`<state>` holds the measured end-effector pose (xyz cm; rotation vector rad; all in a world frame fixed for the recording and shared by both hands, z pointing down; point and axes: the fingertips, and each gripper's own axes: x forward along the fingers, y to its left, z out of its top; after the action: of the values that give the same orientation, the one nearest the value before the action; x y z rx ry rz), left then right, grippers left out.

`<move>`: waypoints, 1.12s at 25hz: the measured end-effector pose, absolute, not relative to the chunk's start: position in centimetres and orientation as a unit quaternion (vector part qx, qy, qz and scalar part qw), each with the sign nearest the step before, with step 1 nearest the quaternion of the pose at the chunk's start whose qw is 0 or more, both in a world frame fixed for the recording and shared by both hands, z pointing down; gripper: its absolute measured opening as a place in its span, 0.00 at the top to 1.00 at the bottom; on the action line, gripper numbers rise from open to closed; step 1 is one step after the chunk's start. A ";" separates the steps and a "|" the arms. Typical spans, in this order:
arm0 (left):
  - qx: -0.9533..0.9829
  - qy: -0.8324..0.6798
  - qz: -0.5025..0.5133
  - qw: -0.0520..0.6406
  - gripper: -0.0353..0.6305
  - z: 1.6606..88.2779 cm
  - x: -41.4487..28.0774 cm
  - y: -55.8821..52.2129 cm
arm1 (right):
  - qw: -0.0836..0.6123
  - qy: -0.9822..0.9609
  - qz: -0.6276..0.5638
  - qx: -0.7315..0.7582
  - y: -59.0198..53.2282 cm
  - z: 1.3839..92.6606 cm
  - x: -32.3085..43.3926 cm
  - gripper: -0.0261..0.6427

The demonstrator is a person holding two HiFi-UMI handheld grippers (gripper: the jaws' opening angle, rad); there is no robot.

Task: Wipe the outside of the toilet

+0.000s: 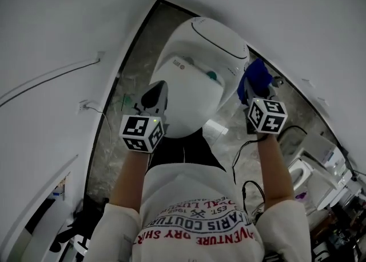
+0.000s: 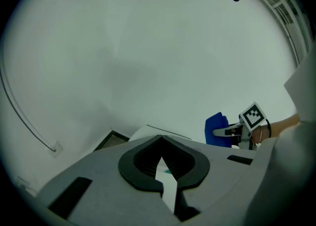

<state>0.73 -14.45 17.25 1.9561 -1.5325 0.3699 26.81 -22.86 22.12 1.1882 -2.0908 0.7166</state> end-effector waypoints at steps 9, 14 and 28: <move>0.727 -0.578 0.151 0.337 0.94 26.5 0.9 -20.2 | 0.329 -0.789 0.260 0.448 -31.0 30.0 28.3 0.84; 0.734 -0.565 0.152 0.344 0.94 30.6 1.5 -21.5 | 0.339 -0.796 0.253 0.433 -32.6 32.6 26.6 0.84; 0.745 -0.542 0.135 0.366 0.94 36.6 0.7 -21.5 | 0.424 -0.809 0.163 0.372 -36.9 34.6 20.0 0.84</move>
<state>0.68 -21.46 36.63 1.9152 -1.3923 0.3475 20.02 -36.88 34.65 0.9319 -2.0251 0.4082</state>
